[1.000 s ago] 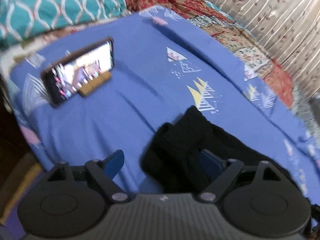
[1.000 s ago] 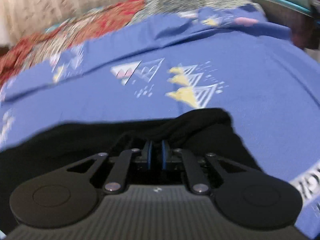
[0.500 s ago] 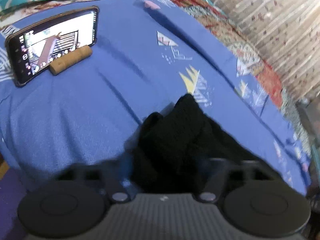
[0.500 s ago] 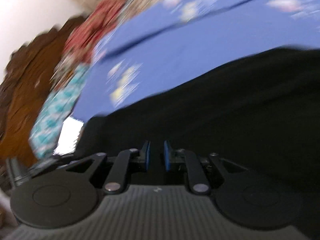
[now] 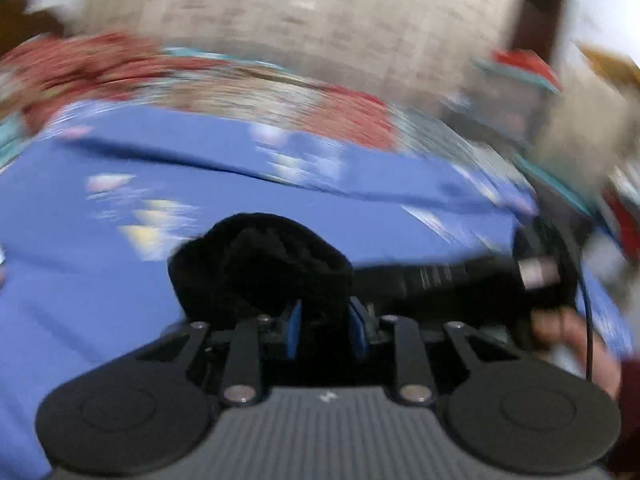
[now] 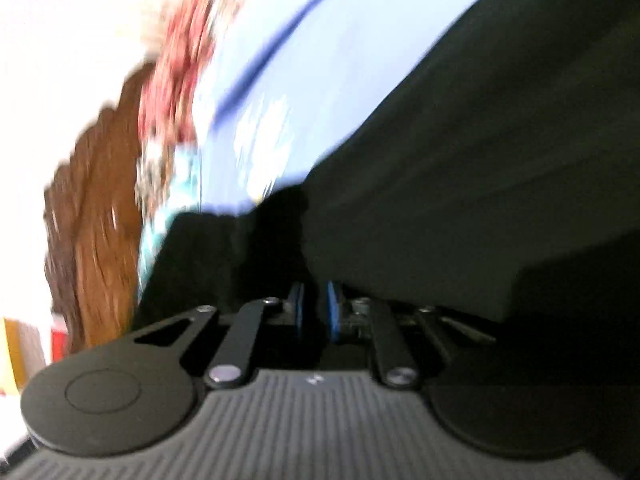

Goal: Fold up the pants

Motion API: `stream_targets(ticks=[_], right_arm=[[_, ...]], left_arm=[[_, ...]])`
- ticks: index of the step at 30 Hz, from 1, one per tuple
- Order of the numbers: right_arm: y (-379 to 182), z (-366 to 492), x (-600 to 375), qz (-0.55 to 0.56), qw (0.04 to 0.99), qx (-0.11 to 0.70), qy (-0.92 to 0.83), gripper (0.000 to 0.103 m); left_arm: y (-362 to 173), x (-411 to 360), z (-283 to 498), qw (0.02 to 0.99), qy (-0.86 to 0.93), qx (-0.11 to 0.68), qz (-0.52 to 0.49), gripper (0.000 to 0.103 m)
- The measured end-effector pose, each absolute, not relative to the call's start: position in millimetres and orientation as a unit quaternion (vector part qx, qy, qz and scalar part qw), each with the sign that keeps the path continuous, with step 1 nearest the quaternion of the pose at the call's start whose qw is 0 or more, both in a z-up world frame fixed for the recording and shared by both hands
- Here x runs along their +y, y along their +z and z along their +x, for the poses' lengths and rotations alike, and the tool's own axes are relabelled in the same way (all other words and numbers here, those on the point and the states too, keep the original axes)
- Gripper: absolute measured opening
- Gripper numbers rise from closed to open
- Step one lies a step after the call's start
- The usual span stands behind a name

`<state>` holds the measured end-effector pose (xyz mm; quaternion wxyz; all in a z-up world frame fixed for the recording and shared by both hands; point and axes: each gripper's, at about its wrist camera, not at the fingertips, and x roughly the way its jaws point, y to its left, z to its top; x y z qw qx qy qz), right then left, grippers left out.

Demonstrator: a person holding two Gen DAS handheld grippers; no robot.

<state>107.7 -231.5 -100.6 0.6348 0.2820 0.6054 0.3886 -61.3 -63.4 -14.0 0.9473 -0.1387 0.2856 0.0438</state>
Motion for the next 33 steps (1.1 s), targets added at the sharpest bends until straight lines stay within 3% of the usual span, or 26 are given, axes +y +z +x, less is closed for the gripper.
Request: stream_targets(ticks=[3,5,6,9,11,14,16,21,22,23,25,30,33], right_arm=[[-100.3,116.4,-286.9,0.324,0.653,0.590,0.346,0.030],[-105.1,115.5,-313.1,0.348,0.659,0.585,0.320,0.054],[-108.3,114.8,-319.9,0.360,0.658,0.583,0.313,0.056],[-110.3,106.3,-326.7,0.379,0.647,0.578,0.321,0.067],[-106.6,102.9,-319.1,0.373,0.648,0.572,0.337,0.086],[-98.4,107.7,-308.2,0.352,0.646,0.569,0.368,0.088],[-92.3,101.0,-292.8,0.316,0.651,0.568,0.391,0.089],[-84.8,80.0,-231.2,0.184,0.668,0.564,0.450,0.090],[-82.4,71.0,-218.4,0.123,0.689,0.554,0.452,0.077],[-80.0,64.1,-208.9,0.067,0.709,0.534,0.455,0.048],[-70.9,56.4,-205.4,0.010,0.735,0.500,0.457,0.032],[-29.4,56.5,-233.3,-0.009,0.789,0.402,0.464,0.030],[-30.2,70.6,-252.9,-0.026,0.808,0.388,0.442,0.031]], left_arm=[[-37.0,-105.8,-33.7,0.936,-0.011,0.339,-0.095,0.030],[-53.2,-121.1,-23.7,0.920,-0.035,0.380,-0.087,0.040],[-54.5,-124.6,-25.4,0.920,-0.043,0.382,-0.084,0.040],[-37.9,-118.4,-44.2,0.930,-0.065,0.351,-0.089,0.050],[-21.0,-103.9,-65.1,0.940,-0.068,0.316,-0.106,0.058],[-2.8,-78.4,-92.5,0.950,-0.037,0.278,-0.141,0.064],[-1.8,-55.1,-108.4,0.947,0.007,0.270,-0.173,0.064],[-23.0,-9.1,-120.3,0.915,0.079,0.295,-0.264,0.050],[-27.1,-4.8,-121.5,0.910,0.079,0.296,-0.278,0.047],[-29.3,-2.8,-121.6,0.908,0.079,0.296,-0.284,0.045],[-29.0,-6.7,-120.5,0.910,0.075,0.296,-0.280,0.044],[-23.9,-26.2,-91.0,0.918,0.040,0.300,-0.258,0.044],[-20.1,-45.2,-65.4,0.921,0.007,0.304,-0.243,0.044]])
